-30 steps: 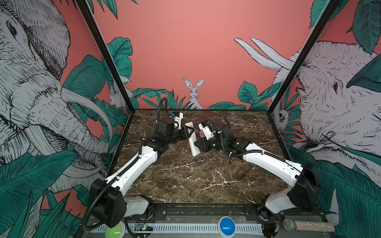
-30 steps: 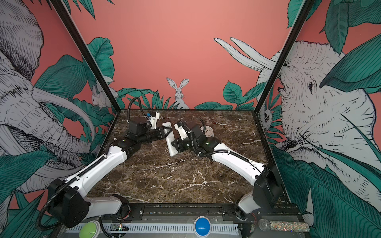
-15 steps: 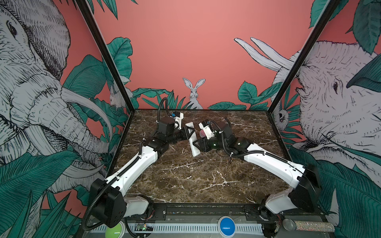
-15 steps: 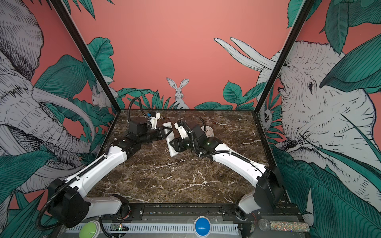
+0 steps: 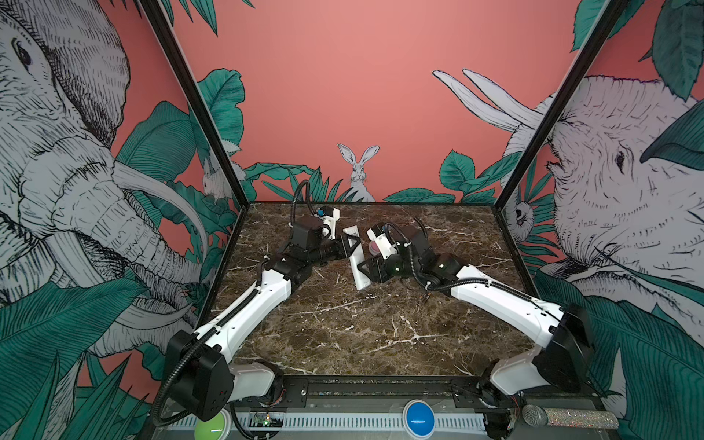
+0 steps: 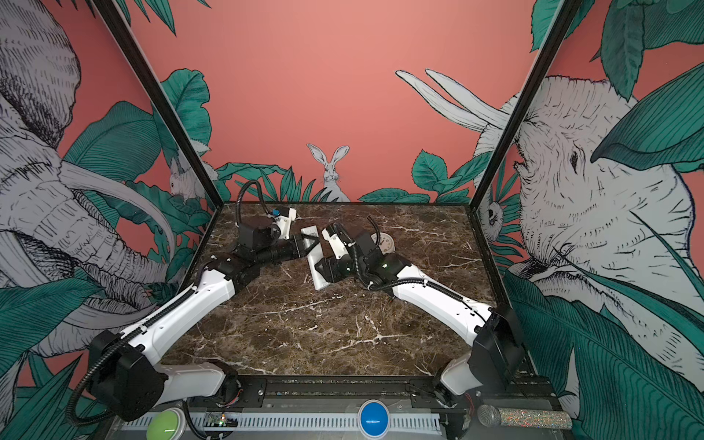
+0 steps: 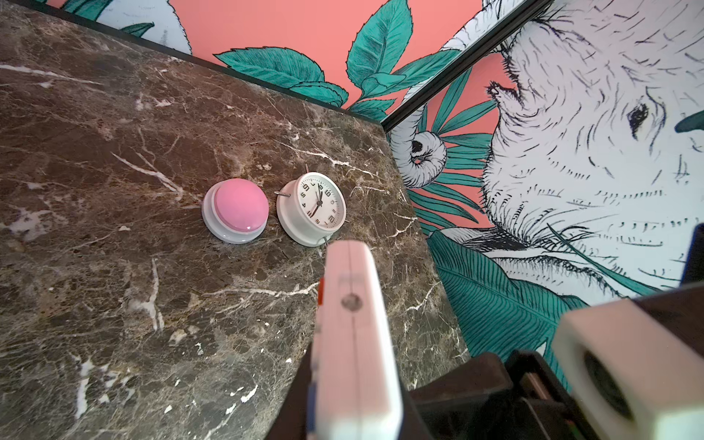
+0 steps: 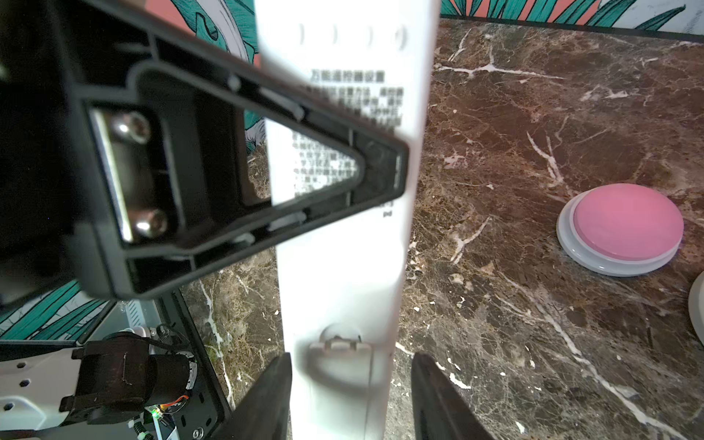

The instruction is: Load the batteries into the remote control

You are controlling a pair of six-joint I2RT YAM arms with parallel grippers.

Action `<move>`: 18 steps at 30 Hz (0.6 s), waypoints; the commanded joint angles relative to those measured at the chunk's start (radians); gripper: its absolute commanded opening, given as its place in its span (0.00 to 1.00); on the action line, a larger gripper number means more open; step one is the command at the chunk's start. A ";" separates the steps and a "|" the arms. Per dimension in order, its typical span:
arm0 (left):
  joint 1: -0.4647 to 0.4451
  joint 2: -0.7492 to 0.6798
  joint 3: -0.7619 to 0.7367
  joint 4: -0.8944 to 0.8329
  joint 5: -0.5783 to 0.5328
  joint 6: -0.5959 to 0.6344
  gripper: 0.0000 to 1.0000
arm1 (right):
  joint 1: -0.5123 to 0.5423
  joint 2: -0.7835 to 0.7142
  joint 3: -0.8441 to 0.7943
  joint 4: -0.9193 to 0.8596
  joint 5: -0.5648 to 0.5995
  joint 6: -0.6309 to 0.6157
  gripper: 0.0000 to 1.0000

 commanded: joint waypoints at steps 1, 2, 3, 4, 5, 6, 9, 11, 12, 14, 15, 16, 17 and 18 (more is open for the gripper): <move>-0.004 -0.010 -0.005 0.040 0.020 -0.002 0.00 | -0.003 0.001 0.018 0.020 -0.027 -0.016 0.49; -0.004 -0.009 -0.004 0.040 0.022 0.001 0.00 | -0.003 0.001 0.020 0.019 -0.032 -0.018 0.48; -0.004 -0.011 -0.003 0.040 0.023 0.000 0.00 | -0.001 -0.004 0.021 0.017 -0.038 -0.028 0.48; -0.004 -0.011 -0.002 0.038 0.025 0.001 0.00 | -0.003 -0.013 0.019 0.018 -0.045 -0.046 0.48; -0.003 -0.012 -0.002 0.039 0.030 0.001 0.00 | -0.001 -0.029 0.016 0.015 -0.051 -0.073 0.49; -0.001 -0.011 -0.002 0.045 0.044 -0.003 0.00 | -0.003 -0.049 0.017 -0.003 -0.053 -0.117 0.51; 0.005 -0.007 -0.003 0.065 0.085 -0.013 0.00 | -0.003 -0.134 0.002 -0.075 -0.033 -0.286 0.57; 0.006 -0.004 -0.002 0.074 0.113 -0.016 0.00 | -0.003 -0.223 -0.054 -0.076 -0.028 -0.401 0.62; 0.008 -0.002 -0.002 0.081 0.131 -0.018 0.00 | -0.002 -0.267 -0.090 -0.070 -0.027 -0.461 0.65; 0.008 0.000 -0.001 0.094 0.162 -0.024 0.00 | -0.003 -0.335 -0.146 -0.071 -0.041 -0.572 0.70; 0.010 0.002 0.000 0.099 0.180 -0.028 0.00 | -0.002 -0.361 -0.166 -0.075 -0.054 -0.624 0.72; 0.010 0.003 0.000 0.105 0.196 -0.031 0.00 | -0.003 -0.380 -0.180 -0.079 -0.068 -0.661 0.74; 0.009 0.006 0.002 0.108 0.223 -0.031 0.00 | -0.003 -0.389 -0.189 -0.082 -0.080 -0.694 0.76; 0.010 0.009 0.004 0.108 0.244 -0.030 0.00 | -0.003 -0.393 -0.192 -0.089 -0.096 -0.724 0.77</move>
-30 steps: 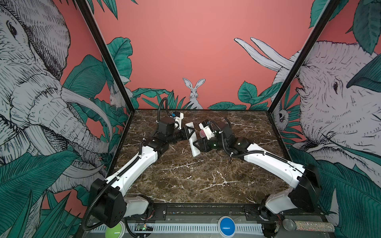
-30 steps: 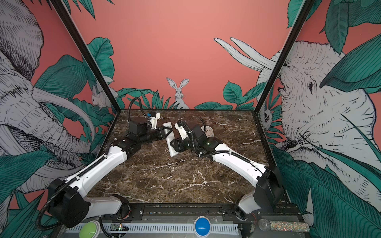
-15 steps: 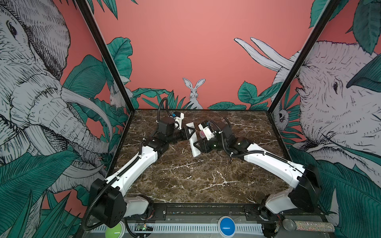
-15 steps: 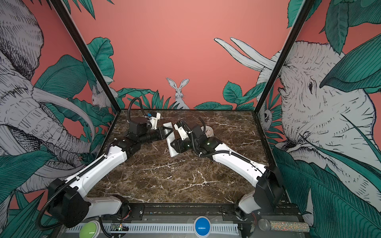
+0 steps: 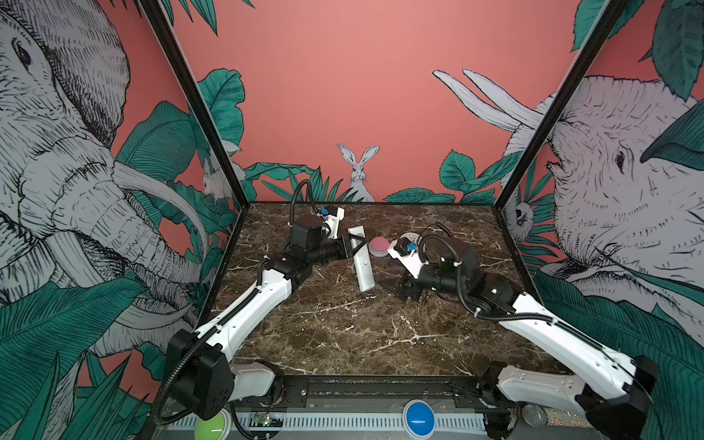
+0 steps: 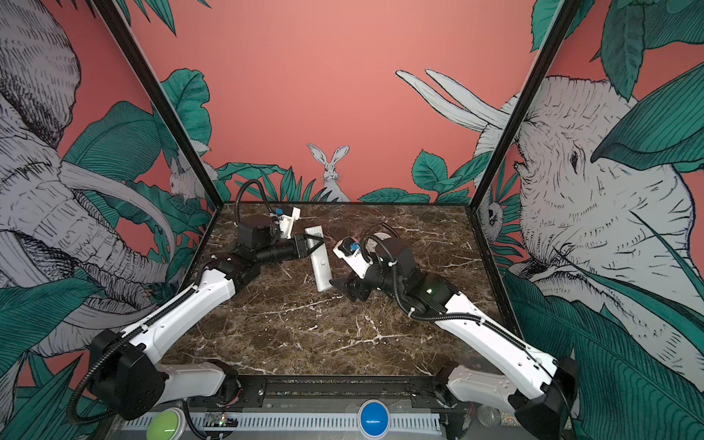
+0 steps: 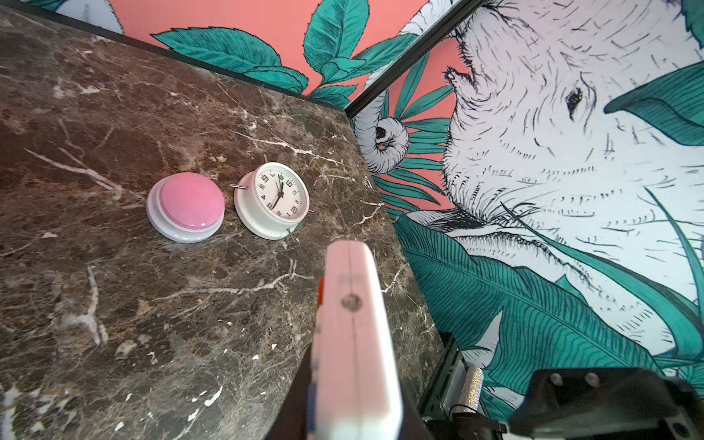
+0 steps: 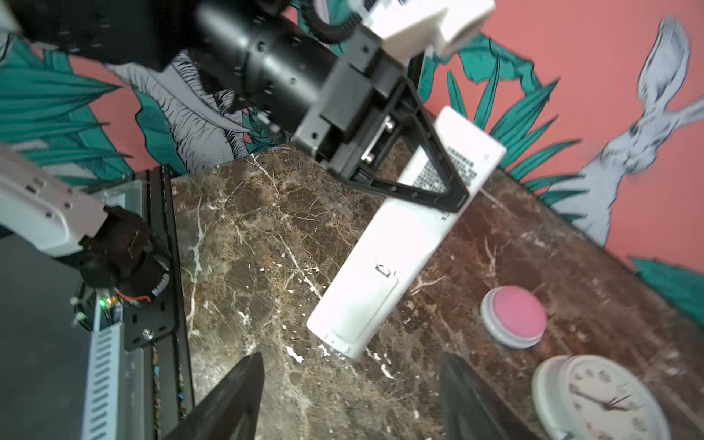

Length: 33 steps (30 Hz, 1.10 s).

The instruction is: Load the batteries into the remote control

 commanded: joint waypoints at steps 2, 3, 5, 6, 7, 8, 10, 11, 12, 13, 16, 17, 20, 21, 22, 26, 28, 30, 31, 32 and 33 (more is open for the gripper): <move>0.006 0.002 0.008 0.053 0.118 -0.010 0.00 | -0.003 0.017 -0.020 -0.036 -0.057 -0.242 0.80; 0.006 0.004 0.010 0.050 0.133 -0.006 0.00 | -0.003 0.033 -0.008 -0.051 -0.060 -0.267 0.80; 0.006 0.008 0.015 0.047 0.163 -0.001 0.00 | -0.003 0.064 0.019 -0.073 -0.075 -0.305 0.82; 0.006 0.015 0.019 0.047 0.182 0.002 0.00 | -0.002 0.080 0.031 -0.081 -0.090 -0.321 0.83; 0.007 0.019 0.022 0.042 0.198 0.006 0.00 | -0.002 0.094 0.042 -0.085 -0.098 -0.337 0.83; 0.006 0.025 0.026 0.038 0.209 0.010 0.00 | -0.002 0.104 0.049 -0.088 -0.102 -0.347 0.83; 0.007 0.032 0.032 0.025 0.230 0.020 0.00 | -0.002 0.121 0.060 -0.087 -0.112 -0.370 0.83; 0.006 0.036 0.034 0.021 0.238 0.026 0.00 | -0.003 0.130 0.067 -0.090 -0.115 -0.385 0.83; 0.006 0.041 0.039 0.019 0.248 0.028 0.00 | -0.003 0.141 0.075 -0.099 -0.115 -0.402 0.82; 0.006 0.045 0.041 0.019 0.254 0.029 0.00 | -0.001 0.150 0.082 -0.108 -0.115 -0.415 0.82; 0.006 0.061 0.052 0.016 0.268 0.031 0.00 | -0.002 0.178 0.106 -0.129 -0.124 -0.447 0.81; 0.007 0.066 0.058 0.013 0.271 0.034 0.00 | -0.002 0.186 0.114 -0.133 -0.127 -0.455 0.81; 0.006 0.076 0.069 0.010 0.278 0.037 0.00 | -0.001 0.206 0.132 -0.140 -0.129 -0.471 0.80; 0.007 0.077 0.072 0.010 0.279 0.037 0.00 | -0.001 0.212 0.138 -0.145 -0.129 -0.477 0.81; 0.006 0.078 0.072 0.010 0.283 0.037 0.00 | -0.001 0.217 0.144 -0.146 -0.129 -0.483 0.81; 0.006 0.079 0.074 0.010 0.286 0.037 0.00 | 0.000 0.247 0.169 -0.164 -0.135 -0.503 0.80; 0.006 0.079 0.072 0.010 0.288 0.037 0.00 | 0.000 0.258 0.176 -0.172 -0.133 -0.511 0.80; 0.006 0.079 0.075 0.010 0.288 0.038 0.00 | -0.001 0.269 0.184 -0.182 -0.134 -0.521 0.80; 0.007 0.078 0.076 0.010 0.289 0.037 0.00 | -0.001 0.274 0.186 -0.186 -0.136 -0.522 0.80; 0.007 0.078 0.076 0.010 0.290 0.037 0.00 | -0.001 0.277 0.188 -0.188 -0.141 -0.524 0.80; 0.006 0.079 0.077 0.010 0.290 0.038 0.00 | 0.000 0.279 0.189 -0.188 -0.144 -0.524 0.79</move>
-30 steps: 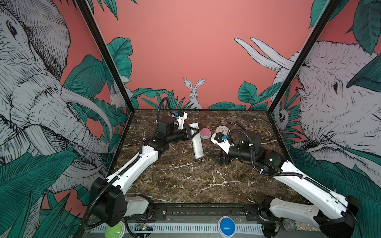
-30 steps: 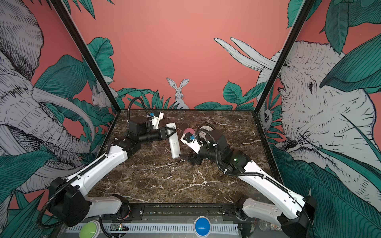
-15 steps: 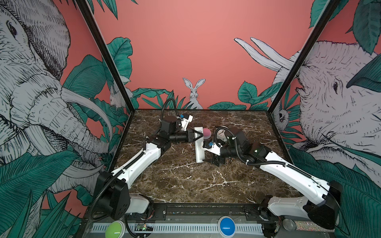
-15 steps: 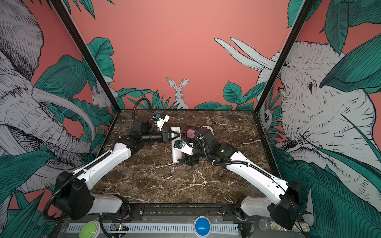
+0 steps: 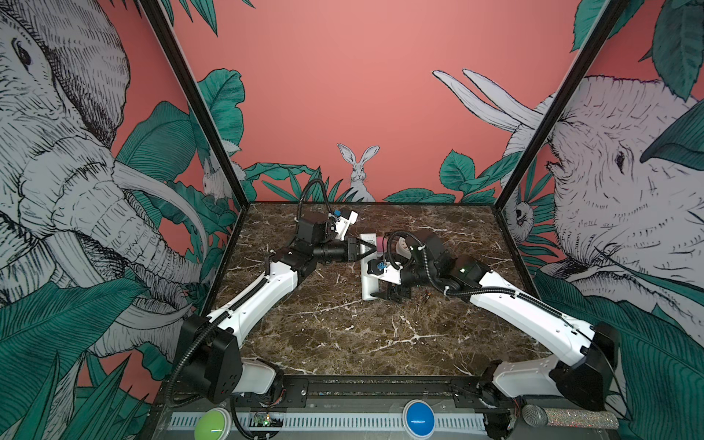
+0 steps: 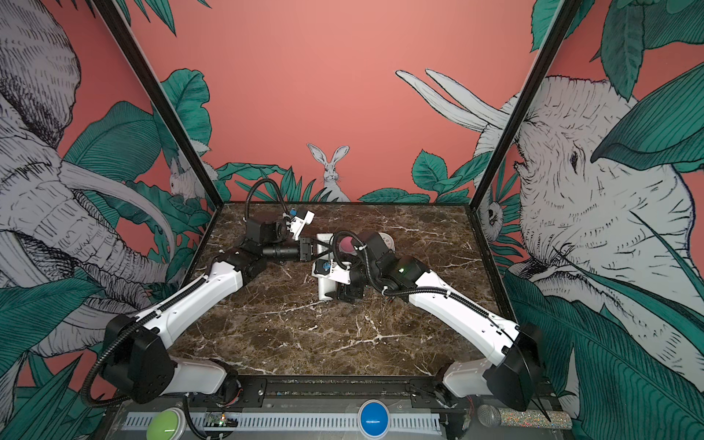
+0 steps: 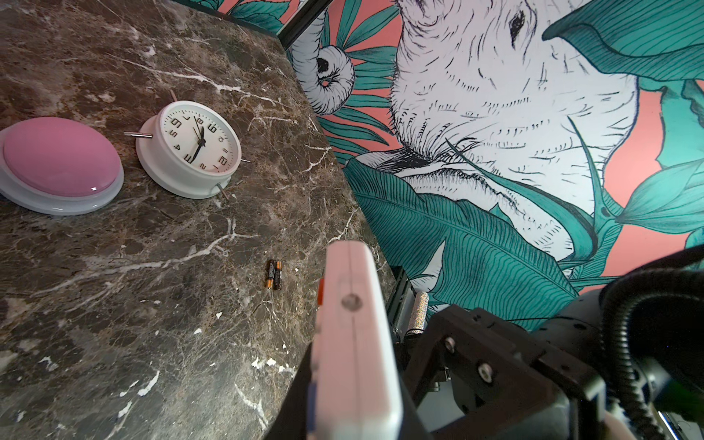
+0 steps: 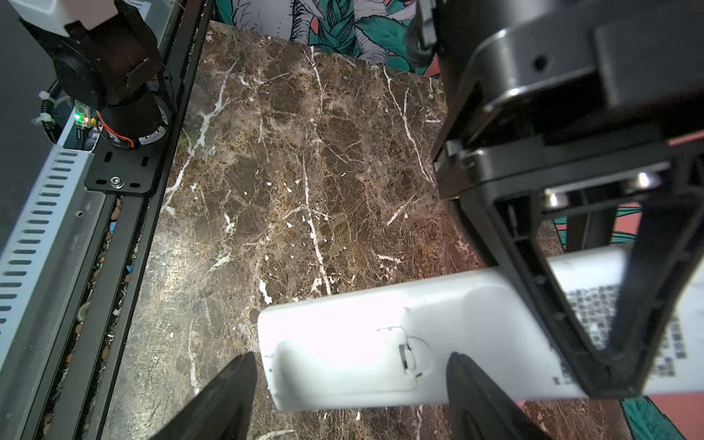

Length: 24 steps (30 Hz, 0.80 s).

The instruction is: Load the batteries into the remote control

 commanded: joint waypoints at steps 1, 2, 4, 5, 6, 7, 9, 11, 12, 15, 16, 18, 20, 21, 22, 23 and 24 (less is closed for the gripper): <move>0.004 -0.006 0.036 0.021 0.027 0.005 0.00 | 0.000 0.011 0.024 -0.020 -0.036 -0.030 0.79; 0.004 -0.005 0.037 0.021 0.026 0.006 0.00 | 0.000 0.012 0.021 -0.021 -0.036 -0.030 0.79; 0.004 -0.003 0.040 0.021 0.029 0.005 0.00 | 0.002 0.015 0.018 -0.020 -0.037 -0.030 0.79; 0.004 -0.002 0.040 0.023 0.028 0.006 0.00 | 0.003 0.016 0.016 -0.021 -0.038 -0.030 0.79; 0.004 0.002 0.041 0.024 0.031 0.005 0.00 | 0.007 0.017 0.015 -0.022 -0.039 -0.030 0.78; 0.003 0.003 0.042 0.024 0.030 0.005 0.00 | 0.010 0.018 0.013 -0.025 -0.038 -0.031 0.78; 0.004 0.005 0.047 0.026 0.033 0.005 0.00 | 0.016 0.021 0.011 -0.029 -0.033 -0.034 0.78; 0.004 0.007 0.047 0.026 0.033 0.005 0.00 | 0.020 0.022 0.008 -0.032 -0.030 -0.036 0.78; 0.005 0.009 0.047 0.026 0.033 0.005 0.00 | 0.024 0.023 0.007 -0.032 -0.030 -0.037 0.78; 0.004 0.010 0.049 0.027 0.034 0.005 0.00 | 0.028 0.026 0.005 -0.037 -0.028 -0.039 0.77; 0.004 0.010 0.049 0.027 0.033 0.004 0.00 | 0.029 0.026 0.006 -0.038 -0.025 -0.040 0.77; 0.004 0.010 0.049 0.029 0.033 0.003 0.00 | 0.031 0.028 0.003 -0.040 -0.024 -0.041 0.77; 0.004 0.010 0.050 0.029 0.034 0.004 0.00 | 0.032 0.031 0.002 -0.045 -0.019 -0.045 0.77; 0.005 0.009 0.050 0.029 0.033 0.004 0.00 | 0.034 0.033 0.001 -0.050 -0.017 -0.048 0.76; 0.004 0.009 0.050 0.029 0.032 0.003 0.00 | 0.035 0.034 0.002 -0.054 -0.017 -0.050 0.76; 0.005 0.009 0.050 0.028 0.031 0.005 0.00 | 0.037 0.034 0.004 -0.059 -0.017 -0.052 0.75; 0.005 0.009 0.050 0.026 0.029 0.005 0.00 | 0.038 0.034 0.005 -0.063 -0.017 -0.054 0.74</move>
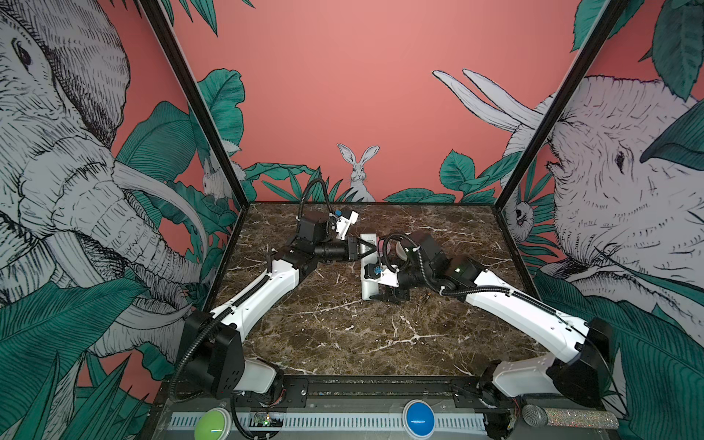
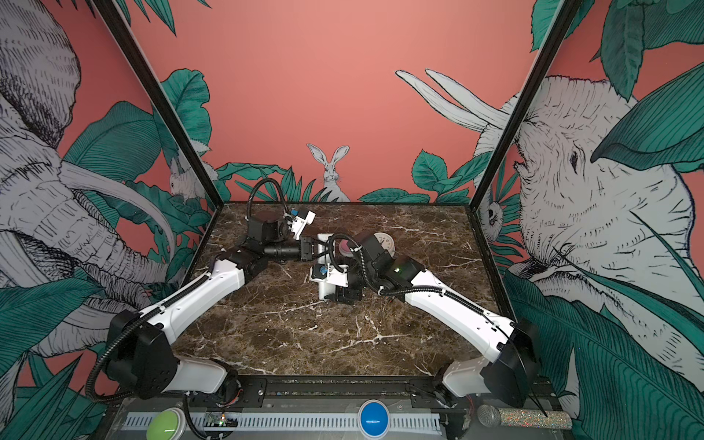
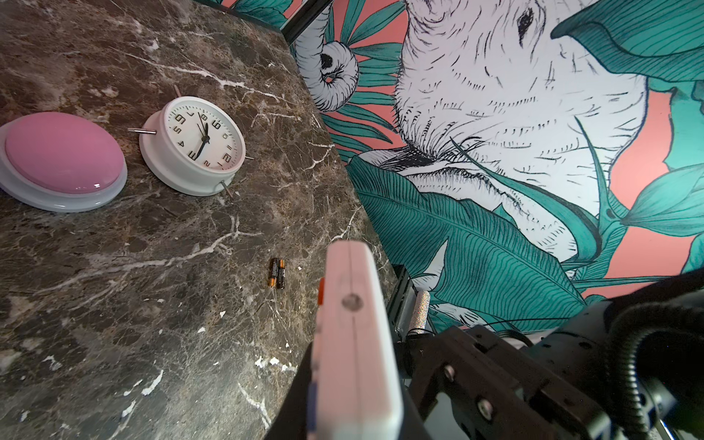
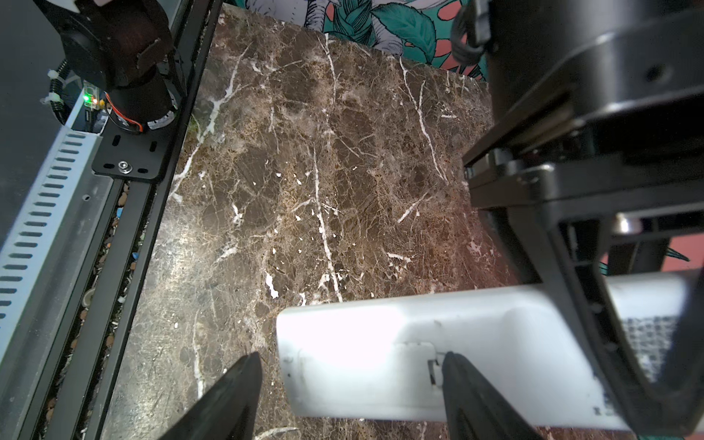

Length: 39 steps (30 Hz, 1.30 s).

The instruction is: Load the batteries into the remote control

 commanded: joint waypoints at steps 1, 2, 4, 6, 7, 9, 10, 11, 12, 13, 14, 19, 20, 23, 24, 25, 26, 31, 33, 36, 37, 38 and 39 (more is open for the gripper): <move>0.003 -0.015 0.041 0.030 0.022 0.002 0.00 | 0.018 0.013 0.003 -0.050 -0.018 -0.023 0.74; 0.003 -0.014 0.041 0.028 0.021 0.002 0.00 | 0.019 0.011 0.005 -0.054 -0.018 -0.025 0.73; 0.004 -0.011 0.041 0.028 0.020 0.004 0.00 | 0.022 0.008 0.008 -0.064 -0.015 -0.029 0.71; 0.006 -0.008 0.039 0.028 0.018 0.004 0.00 | 0.024 0.005 0.009 -0.073 -0.014 -0.030 0.69; 0.007 -0.008 0.039 0.028 0.019 0.003 0.00 | 0.025 0.002 0.011 -0.075 -0.014 -0.031 0.68; 0.007 -0.005 0.039 0.028 0.018 0.004 0.00 | 0.026 -0.005 0.013 -0.080 -0.014 -0.032 0.68; 0.007 -0.005 0.039 0.029 0.018 0.004 0.00 | 0.028 -0.006 0.014 -0.082 -0.014 -0.032 0.67; 0.007 -0.005 0.039 0.028 0.018 0.004 0.00 | 0.028 -0.010 0.014 -0.085 -0.011 -0.032 0.67; 0.007 -0.004 0.039 0.028 0.018 0.005 0.00 | 0.029 -0.012 0.013 -0.087 -0.012 -0.032 0.67; 0.007 -0.005 0.039 0.028 0.018 0.005 0.00 | 0.029 -0.014 0.014 -0.087 -0.011 -0.032 0.66; 0.009 -0.005 0.039 0.026 0.018 0.006 0.00 | 0.030 -0.017 0.014 -0.088 -0.009 -0.035 0.66; 0.011 -0.010 0.037 0.024 0.015 0.005 0.00 | 0.031 -0.023 0.016 -0.092 -0.005 -0.037 0.66; 0.010 -0.010 0.036 0.025 0.015 0.006 0.00 | 0.031 -0.024 0.014 -0.090 -0.003 -0.037 0.66; 0.010 -0.011 0.037 0.025 0.015 0.006 0.00 | 0.031 -0.030 0.011 -0.085 0.005 -0.036 0.66; 0.010 -0.011 0.035 0.024 0.015 0.005 0.00 | 0.031 -0.033 0.010 -0.084 0.007 -0.037 0.66; 0.010 -0.009 0.036 0.024 0.015 0.005 0.00 | 0.031 -0.032 0.008 -0.082 0.009 -0.035 0.66; 0.011 -0.009 0.036 0.024 0.015 0.005 0.00 | 0.031 -0.036 0.007 -0.081 0.012 -0.035 0.66; 0.010 -0.008 0.039 0.024 0.015 0.006 0.00 | 0.031 -0.044 0.002 -0.073 0.018 -0.034 0.65; 0.010 -0.005 0.039 0.025 0.016 0.006 0.00 | 0.031 -0.044 0.001 -0.072 0.020 -0.034 0.65; 0.010 -0.008 0.039 0.025 0.018 0.007 0.00 | 0.031 -0.042 0.001 -0.067 0.025 -0.032 0.66; 0.010 -0.008 0.038 0.025 0.017 0.006 0.00 | 0.031 -0.042 0.000 -0.065 0.027 -0.032 0.66; 0.011 -0.008 0.038 0.025 0.017 0.006 0.00 | 0.031 -0.042 -0.001 -0.060 0.030 -0.032 0.66; 0.010 -0.008 0.038 0.025 0.018 0.007 0.00 | 0.031 -0.043 -0.003 -0.056 0.033 -0.031 0.67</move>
